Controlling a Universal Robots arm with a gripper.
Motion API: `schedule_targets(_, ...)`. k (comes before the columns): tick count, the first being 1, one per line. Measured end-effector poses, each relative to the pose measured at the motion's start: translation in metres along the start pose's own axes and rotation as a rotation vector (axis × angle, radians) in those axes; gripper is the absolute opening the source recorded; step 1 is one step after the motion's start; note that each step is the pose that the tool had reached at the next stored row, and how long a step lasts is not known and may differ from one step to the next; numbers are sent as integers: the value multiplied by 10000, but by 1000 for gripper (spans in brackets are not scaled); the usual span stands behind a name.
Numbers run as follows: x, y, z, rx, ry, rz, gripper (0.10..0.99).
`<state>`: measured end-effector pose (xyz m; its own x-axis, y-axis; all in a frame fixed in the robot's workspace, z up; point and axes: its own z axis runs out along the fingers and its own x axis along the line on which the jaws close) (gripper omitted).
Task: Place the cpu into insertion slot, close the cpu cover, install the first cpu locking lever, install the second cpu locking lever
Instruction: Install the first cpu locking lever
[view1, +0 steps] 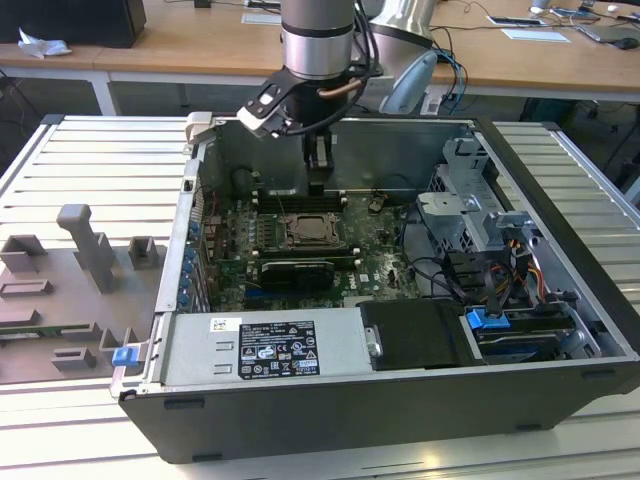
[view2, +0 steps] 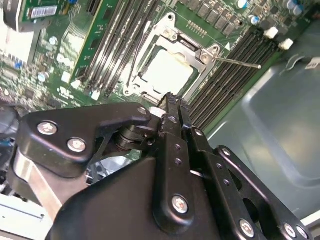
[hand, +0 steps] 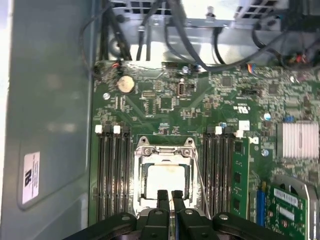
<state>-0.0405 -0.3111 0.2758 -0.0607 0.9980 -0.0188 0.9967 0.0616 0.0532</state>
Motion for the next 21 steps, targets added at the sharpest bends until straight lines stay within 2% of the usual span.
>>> schedule_targets(3, 0, 1, 0, -11, 31, -589, 169)
schedule_targets(7, 0, 1, 0, -16, 46, -869, 169)
schedule_targets(8, 0, 1, 0, -21, 61, -1152, 169)
schedule_targets(15, 0, 1, 0, -39, 111, -2074, 169)
schedule_targets(21, 0, 1, 0, -49, 141, -2643, 169)
